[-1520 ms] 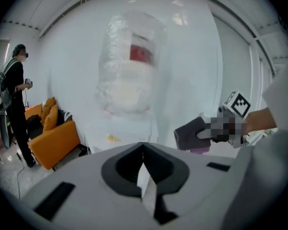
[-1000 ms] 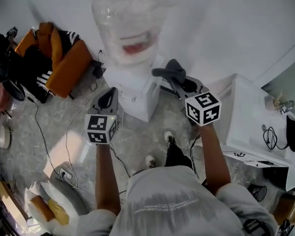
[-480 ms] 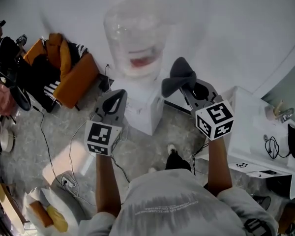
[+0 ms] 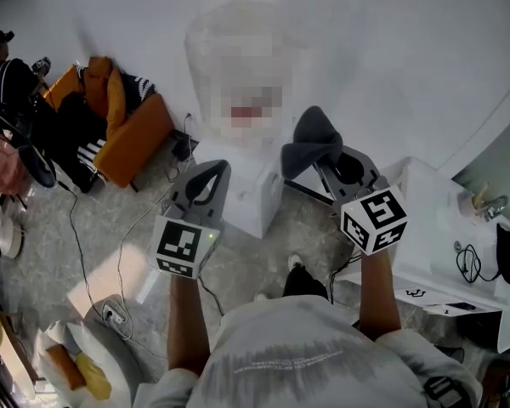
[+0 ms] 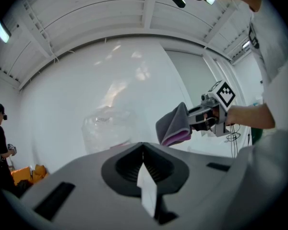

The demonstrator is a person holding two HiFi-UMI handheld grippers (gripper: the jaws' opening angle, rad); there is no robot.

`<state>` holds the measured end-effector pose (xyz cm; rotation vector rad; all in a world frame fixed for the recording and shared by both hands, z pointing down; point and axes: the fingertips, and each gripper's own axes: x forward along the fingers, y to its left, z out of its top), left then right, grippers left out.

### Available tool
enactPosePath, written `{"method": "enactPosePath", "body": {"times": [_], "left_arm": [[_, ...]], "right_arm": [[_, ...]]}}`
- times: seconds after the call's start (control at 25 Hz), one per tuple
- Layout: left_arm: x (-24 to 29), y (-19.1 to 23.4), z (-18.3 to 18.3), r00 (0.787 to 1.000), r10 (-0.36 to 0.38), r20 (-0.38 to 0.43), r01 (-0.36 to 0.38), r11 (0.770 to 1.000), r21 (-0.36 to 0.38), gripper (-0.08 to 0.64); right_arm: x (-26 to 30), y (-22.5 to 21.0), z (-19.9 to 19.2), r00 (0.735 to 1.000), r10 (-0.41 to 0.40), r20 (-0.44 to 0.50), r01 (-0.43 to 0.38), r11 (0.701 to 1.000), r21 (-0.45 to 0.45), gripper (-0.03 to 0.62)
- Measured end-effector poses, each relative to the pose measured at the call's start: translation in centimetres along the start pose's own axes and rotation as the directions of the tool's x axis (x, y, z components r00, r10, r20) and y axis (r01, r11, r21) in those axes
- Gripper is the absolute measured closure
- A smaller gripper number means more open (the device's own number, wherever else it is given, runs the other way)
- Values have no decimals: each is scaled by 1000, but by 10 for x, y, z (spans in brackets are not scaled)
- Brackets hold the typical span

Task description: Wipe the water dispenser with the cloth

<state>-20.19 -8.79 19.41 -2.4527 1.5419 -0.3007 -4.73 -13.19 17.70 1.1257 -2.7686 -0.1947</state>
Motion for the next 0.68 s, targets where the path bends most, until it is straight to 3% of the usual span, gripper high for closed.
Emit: {"method": "enactPosePath", "body": {"times": [0.4, 0.68], "left_arm": [[-2, -3, -12, 1000, -11, -26, 10, 1000, -13, 545], [1, -12, -21, 999, -30, -45, 29, 999, -23, 543]], "right_arm": [[11, 18, -17, 999, 47, -23, -47, 999, 21, 537], [11, 11, -27, 999, 31, -28, -29, 998, 55, 537]]}}
